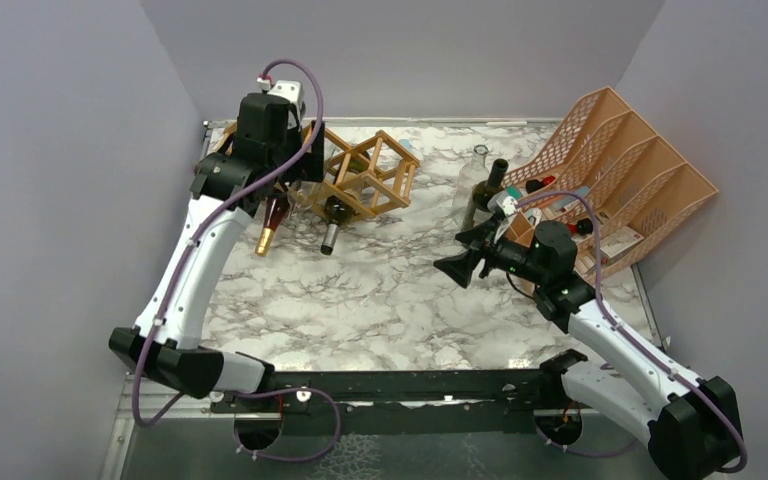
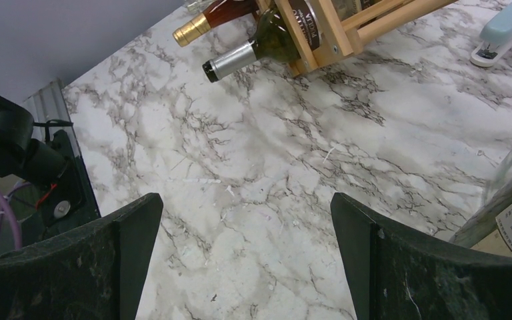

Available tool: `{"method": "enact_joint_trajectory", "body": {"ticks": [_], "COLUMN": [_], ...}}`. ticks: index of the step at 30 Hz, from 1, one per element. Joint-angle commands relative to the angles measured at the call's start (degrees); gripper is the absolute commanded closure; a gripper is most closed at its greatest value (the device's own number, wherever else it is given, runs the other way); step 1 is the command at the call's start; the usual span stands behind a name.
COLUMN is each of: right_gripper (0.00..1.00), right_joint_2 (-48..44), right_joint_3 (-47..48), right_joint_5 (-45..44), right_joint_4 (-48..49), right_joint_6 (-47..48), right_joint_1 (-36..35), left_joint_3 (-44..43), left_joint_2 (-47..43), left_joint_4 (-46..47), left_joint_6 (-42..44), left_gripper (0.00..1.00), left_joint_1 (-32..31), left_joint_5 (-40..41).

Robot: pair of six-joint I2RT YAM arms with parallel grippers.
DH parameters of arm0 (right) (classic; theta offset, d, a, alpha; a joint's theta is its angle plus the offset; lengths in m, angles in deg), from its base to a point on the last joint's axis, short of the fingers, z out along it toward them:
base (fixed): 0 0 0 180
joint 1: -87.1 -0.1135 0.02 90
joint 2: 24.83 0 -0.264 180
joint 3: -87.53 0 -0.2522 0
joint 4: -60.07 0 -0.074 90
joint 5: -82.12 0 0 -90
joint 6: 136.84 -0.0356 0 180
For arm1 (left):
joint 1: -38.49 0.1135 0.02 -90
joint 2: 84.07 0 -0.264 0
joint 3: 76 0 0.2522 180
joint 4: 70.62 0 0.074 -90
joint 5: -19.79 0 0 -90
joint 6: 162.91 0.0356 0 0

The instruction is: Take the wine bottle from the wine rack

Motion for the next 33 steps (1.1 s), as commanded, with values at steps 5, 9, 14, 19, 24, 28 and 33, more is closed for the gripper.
{"method": "enact_joint_trajectory", "body": {"ticks": [5,9,14,19,24,28,33], "right_gripper": [0.0,0.0,0.01,0.0,0.0,0.0,0.0], "right_joint_2": [-1.65,-2.71,-2.31,-1.65,-1.78,-1.43,-1.43], "right_joint_3": [0.99,0.57,0.66,0.99,0.81,0.87,0.84], "right_joint_5": [0.86,0.27,0.4,0.68,0.64,0.78,0.61], "right_joint_4": [-1.24,-1.43,-1.38,-1.53,-1.23,-1.29,-1.38], "right_joint_6": [0.15,0.45,0.56,0.64,0.64,0.64,0.62], "right_joint_1": [0.12,0.07,0.06,0.08,0.14,0.06,0.06], "left_joint_3": [-16.27,-22.55,-25.04,-25.45,-25.22,-25.06,-25.07], "left_joint_2": [17.1,24.8,28.38,31.26,33.79,35.52,37.94], "left_joint_4": [1.0,2.33,5.56,6.57,6.59,6.62,6.43], "left_joint_6": [8.92,13.9,17.32,17.79,18.55,18.59,16.96], "left_gripper": [0.01,0.01,0.01,0.02,0.07,0.11,0.01], "left_joint_1": [4.44,6.81,8.37,9.38,10.41,10.52,10.69], "left_joint_5": [18.03,18.06,14.77,8.33,9.24,8.73,10.79]}}
